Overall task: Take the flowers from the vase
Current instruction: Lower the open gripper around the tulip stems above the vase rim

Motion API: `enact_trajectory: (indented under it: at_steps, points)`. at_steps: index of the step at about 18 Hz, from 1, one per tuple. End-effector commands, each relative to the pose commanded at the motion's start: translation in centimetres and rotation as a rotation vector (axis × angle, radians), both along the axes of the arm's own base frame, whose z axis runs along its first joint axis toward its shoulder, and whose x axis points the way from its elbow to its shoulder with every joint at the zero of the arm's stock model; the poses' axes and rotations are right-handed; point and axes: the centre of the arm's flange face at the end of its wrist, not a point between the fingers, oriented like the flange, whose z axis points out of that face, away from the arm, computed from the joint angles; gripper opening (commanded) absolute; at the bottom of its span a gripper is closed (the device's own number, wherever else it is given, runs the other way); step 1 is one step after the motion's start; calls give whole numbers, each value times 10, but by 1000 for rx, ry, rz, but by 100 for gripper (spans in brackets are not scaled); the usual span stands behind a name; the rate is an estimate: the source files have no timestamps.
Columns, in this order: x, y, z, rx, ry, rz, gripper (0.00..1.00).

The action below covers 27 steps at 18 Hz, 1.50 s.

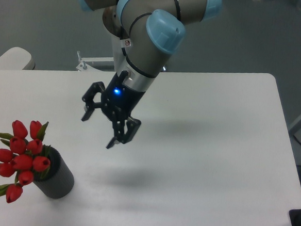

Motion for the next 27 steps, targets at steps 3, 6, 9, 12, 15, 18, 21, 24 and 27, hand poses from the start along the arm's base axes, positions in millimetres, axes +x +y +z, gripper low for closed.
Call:
enact_trajectory:
  at_steps: [3,6,9,12,15,18,21,24,27]
  points:
    - [15,8,0,39,-24,-25,100]
    - [24,23,-8,77,-11,-58,100]
    - [20,32,-17,133,-21,-72,100]
    - [22,48,-25,154,-17,-90,100]
    - [16,57,-23,149,-32,-67,100]
    - [9,65,-22,117,-87,-9,100]
    - [15,72,-31,104,-100,-21,100]
    - [16,78,-43,108,-94,-29,100]
    - [17,80,-44,126,-74,-40,100]
